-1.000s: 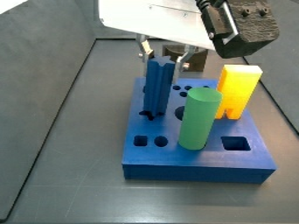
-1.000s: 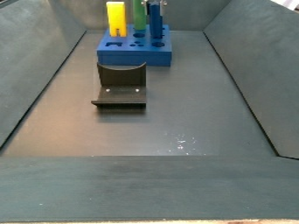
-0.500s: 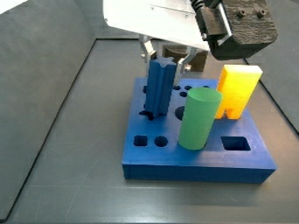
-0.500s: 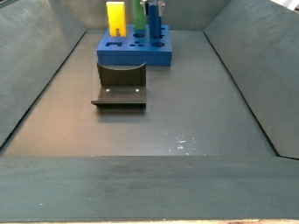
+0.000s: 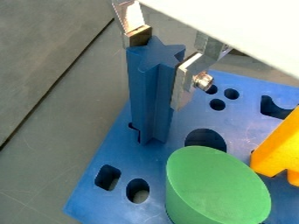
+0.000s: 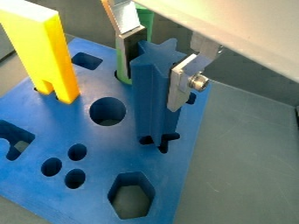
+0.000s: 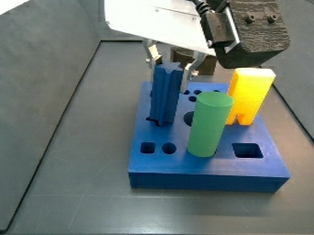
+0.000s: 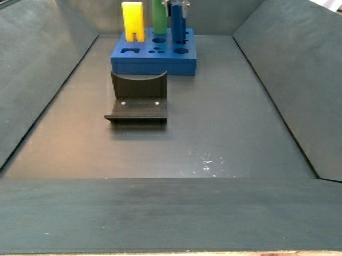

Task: Pick up the star object. Move up. Move to above the board. Insert the star object.
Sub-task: Insert the star object.

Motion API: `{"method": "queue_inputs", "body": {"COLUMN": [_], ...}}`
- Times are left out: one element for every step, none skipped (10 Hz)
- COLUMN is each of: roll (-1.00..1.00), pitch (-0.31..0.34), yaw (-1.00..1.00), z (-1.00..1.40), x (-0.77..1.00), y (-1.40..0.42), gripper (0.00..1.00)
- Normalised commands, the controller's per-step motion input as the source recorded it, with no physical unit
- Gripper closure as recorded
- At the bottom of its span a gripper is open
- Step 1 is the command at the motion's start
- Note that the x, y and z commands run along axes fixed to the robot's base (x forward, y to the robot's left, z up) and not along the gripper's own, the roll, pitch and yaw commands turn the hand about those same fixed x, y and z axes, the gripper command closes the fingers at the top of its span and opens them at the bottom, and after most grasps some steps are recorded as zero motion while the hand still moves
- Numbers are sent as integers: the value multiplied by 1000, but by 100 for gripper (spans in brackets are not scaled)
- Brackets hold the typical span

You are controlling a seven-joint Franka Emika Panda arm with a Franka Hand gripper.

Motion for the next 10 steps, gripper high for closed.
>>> {"method": "queue_inputs", "body": {"roll": [87, 113, 80, 97, 137, 256, 394, 476, 300, 104], "pitch": [-101, -294, -276, -323, -366, -199, -14, 0, 43, 0], "yaw": [0, 0, 0, 0, 0, 0, 0, 0, 0, 0], "z": [0, -69, 0, 0, 0, 0, 0, 0, 0, -51], "x": [0, 0, 0, -31, 0, -74, -103, -97, 0, 0], "y": [0, 0, 0, 0, 0, 0, 0, -14, 0, 0], "gripper": [100, 100, 100, 100, 100, 100, 100, 100, 100, 100]}}
